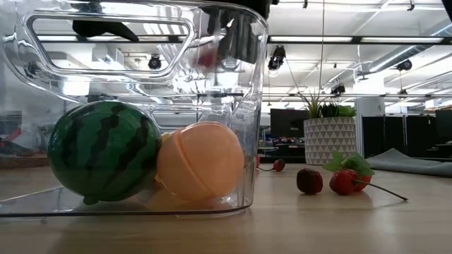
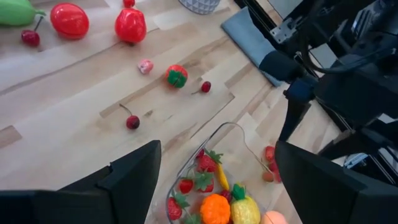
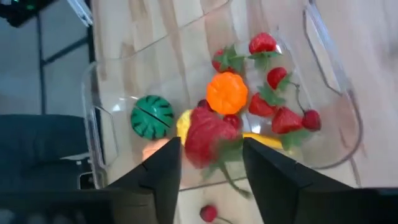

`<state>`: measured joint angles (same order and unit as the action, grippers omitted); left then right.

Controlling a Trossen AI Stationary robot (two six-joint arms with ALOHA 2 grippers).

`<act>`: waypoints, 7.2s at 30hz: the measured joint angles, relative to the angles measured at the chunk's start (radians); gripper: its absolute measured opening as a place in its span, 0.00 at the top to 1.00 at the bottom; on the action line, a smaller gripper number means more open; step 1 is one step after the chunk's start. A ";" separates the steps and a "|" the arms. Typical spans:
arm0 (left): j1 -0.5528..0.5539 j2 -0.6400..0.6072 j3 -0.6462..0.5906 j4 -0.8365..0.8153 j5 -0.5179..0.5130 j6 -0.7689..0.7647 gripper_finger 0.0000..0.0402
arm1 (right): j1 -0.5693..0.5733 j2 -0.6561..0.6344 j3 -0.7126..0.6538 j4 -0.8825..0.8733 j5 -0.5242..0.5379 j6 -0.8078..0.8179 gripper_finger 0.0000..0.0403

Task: Pick and placing Produce into tupperware
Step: Put the red strawberry into the transparent bin

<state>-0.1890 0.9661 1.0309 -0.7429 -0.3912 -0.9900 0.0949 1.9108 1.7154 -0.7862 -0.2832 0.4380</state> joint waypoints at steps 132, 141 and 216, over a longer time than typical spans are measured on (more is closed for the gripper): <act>1.016 0.796 0.203 0.165 0.465 0.762 0.68 | 0.004 -0.249 0.018 -0.673 0.687 0.581 0.36; 0.874 0.539 0.201 0.073 0.465 0.671 0.69 | 0.000 -0.249 0.018 -0.672 0.703 0.470 0.36; -0.125 0.388 0.199 -0.186 0.309 0.141 0.41 | 0.429 -0.319 -0.707 0.180 0.570 0.118 0.18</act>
<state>-0.3140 1.3540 1.2297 -0.9287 -0.0824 -0.8490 0.5236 1.5913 1.0084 -0.6064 0.2863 0.5560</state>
